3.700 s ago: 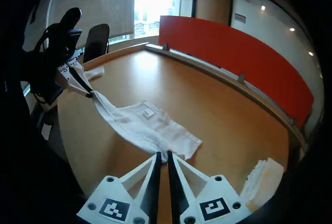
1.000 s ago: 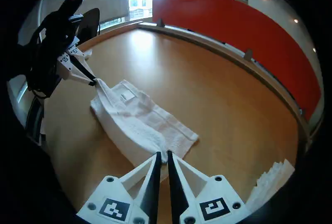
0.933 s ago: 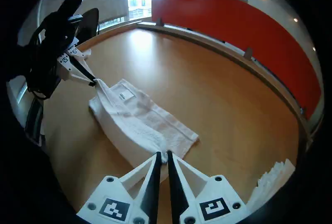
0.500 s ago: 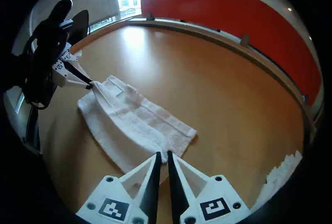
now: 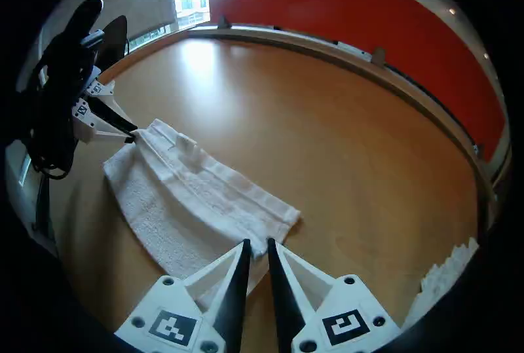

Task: Fold towel

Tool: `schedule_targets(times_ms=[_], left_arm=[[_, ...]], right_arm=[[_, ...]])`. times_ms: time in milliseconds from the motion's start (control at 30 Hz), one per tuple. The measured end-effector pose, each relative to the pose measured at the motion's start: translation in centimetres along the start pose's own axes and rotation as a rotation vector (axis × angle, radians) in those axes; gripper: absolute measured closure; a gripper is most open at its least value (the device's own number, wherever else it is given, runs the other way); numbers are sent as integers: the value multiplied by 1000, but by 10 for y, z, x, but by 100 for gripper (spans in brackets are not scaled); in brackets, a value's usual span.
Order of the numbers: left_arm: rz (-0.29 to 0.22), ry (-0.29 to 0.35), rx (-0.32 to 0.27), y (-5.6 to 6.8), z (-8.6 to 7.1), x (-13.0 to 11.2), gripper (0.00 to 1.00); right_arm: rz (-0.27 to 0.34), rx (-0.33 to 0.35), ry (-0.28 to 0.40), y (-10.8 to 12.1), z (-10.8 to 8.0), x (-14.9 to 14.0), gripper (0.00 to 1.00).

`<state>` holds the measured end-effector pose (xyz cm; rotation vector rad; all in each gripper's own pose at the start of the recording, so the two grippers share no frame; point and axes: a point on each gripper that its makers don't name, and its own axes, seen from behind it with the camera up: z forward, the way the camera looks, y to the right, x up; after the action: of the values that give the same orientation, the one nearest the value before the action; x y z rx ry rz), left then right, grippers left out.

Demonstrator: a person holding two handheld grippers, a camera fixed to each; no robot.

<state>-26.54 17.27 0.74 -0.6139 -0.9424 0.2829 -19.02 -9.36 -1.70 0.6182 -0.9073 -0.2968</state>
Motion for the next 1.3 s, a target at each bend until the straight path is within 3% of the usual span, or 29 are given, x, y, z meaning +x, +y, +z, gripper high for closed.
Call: schedule_targets(times_ms=[100, 300, 367, 433, 467, 500, 600, 700, 767, 1300], left_arm=[[6, -1, 5, -2, 1, 1, 67], [-3, 5, 17, -9, -2, 5, 62], [-6, 7, 24, -11, -2, 6, 52], [-6, 11, 32, -14, -3, 7, 36], [-5, 14, 38, -15, -3, 8, 35], [-4, 16, 43, -17, -4, 8, 34], [-4, 19, 52, -20, -7, 9, 14], [-13, 18, 55, -23, -9, 8, 5], [-21, 19, 62, -26, -10, 7, 3], [-38, 25, 108, -41, -14, 9, 3]], right_arm=[[-11, -9, -5, 2, 1, 0, 75], [-18, -26, -1, 7, 2, 3, 68], [-18, -36, 2, 10, 2, 4, 65], [-16, -45, 5, 12, 2, 6, 63], [-15, -50, 7, 14, 2, 7, 60], [-14, -54, 10, 15, 2, 8, 54], [-12, -69, 23, 19, 0, 11, 31], [-11, -83, 35, 22, -2, 14, 16], [-10, -91, 41, 24, -3, 15, 10], [-20, -122, 47, 34, -2, 16, 10]])
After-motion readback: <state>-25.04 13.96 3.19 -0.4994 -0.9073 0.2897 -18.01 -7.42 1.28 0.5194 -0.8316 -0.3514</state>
